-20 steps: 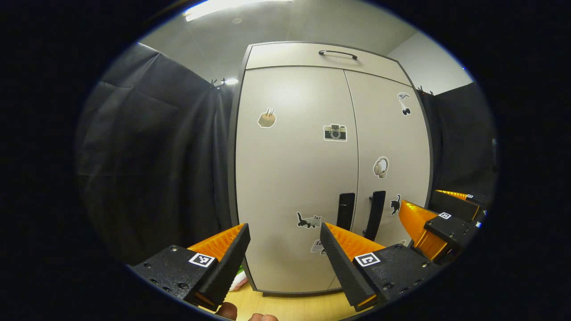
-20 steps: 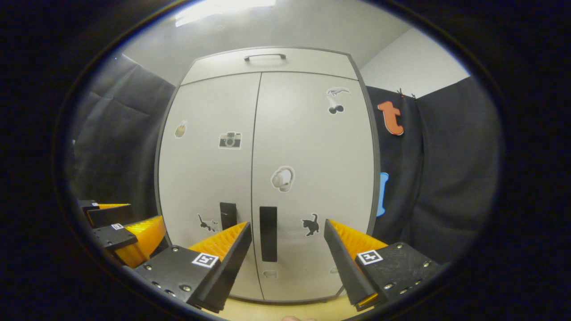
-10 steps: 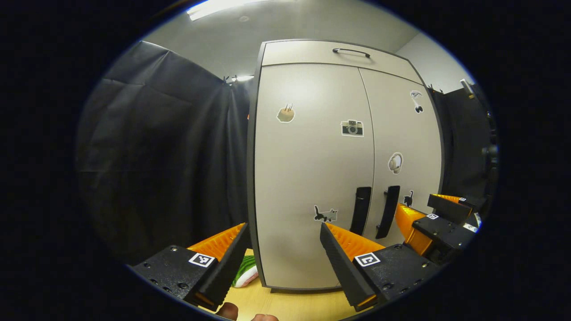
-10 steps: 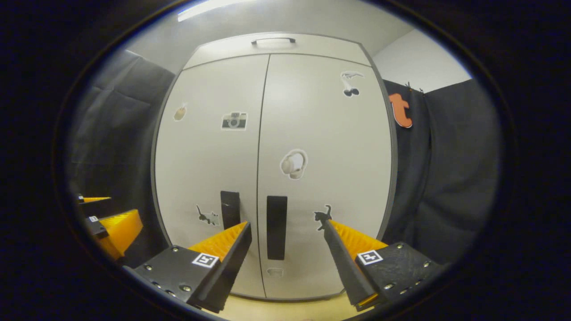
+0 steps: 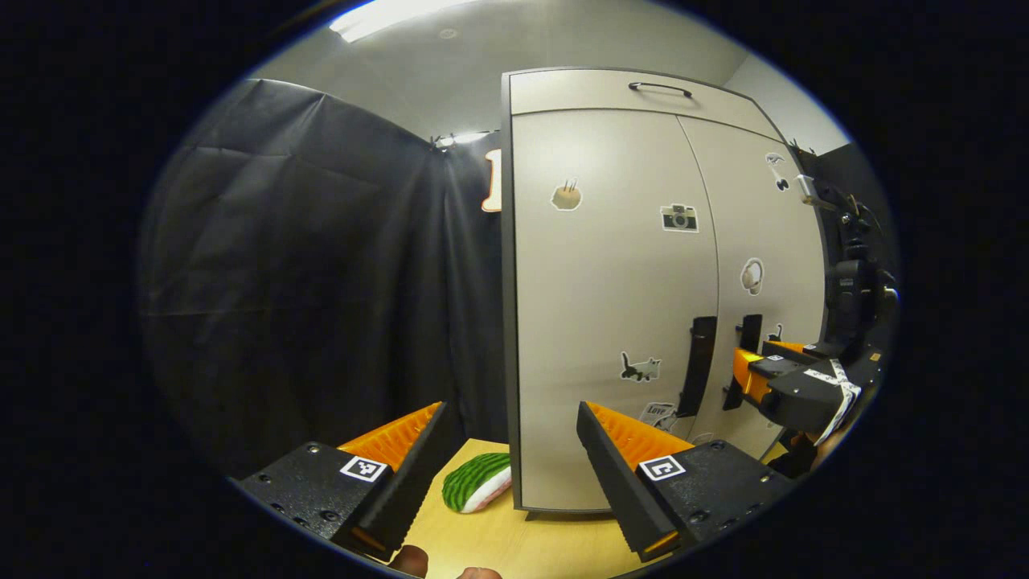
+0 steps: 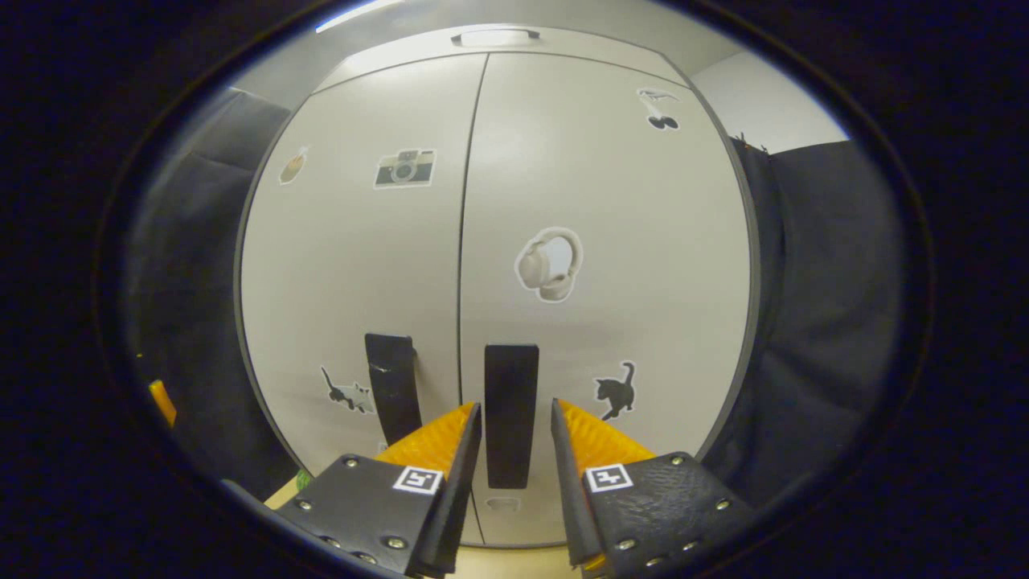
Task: Open the right door of the double-door shoe cabinet with the right hand, and open the left door with the left hand.
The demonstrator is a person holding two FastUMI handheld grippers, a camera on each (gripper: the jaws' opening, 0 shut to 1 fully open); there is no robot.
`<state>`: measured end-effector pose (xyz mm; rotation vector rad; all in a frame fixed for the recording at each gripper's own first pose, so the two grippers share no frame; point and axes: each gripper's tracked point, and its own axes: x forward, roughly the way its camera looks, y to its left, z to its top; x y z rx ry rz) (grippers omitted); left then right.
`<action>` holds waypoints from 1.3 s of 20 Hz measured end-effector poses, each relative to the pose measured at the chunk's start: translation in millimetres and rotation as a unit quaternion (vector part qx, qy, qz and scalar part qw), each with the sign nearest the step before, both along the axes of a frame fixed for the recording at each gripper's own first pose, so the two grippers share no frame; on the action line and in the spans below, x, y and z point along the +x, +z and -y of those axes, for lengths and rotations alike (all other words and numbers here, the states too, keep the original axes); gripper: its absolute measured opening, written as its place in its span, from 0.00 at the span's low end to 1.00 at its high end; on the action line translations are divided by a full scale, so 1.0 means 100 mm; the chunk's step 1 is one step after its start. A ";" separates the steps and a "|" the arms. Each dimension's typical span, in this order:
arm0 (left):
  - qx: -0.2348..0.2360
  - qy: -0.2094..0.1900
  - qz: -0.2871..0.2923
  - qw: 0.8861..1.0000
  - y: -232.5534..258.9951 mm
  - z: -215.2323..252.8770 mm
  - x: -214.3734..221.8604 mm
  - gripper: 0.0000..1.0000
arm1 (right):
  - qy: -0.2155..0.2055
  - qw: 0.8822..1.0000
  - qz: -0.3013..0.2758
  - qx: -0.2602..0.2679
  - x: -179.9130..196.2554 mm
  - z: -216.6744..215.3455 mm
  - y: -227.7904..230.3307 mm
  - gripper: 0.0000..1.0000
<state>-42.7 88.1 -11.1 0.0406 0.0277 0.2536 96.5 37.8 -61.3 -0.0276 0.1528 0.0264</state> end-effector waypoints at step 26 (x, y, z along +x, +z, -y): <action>-0.031 -0.010 -0.016 0.999 -0.18 -0.19 -0.29 0.98 | 0.000 1.000 -0.017 0.008 0.09 -0.02 -0.08 0.23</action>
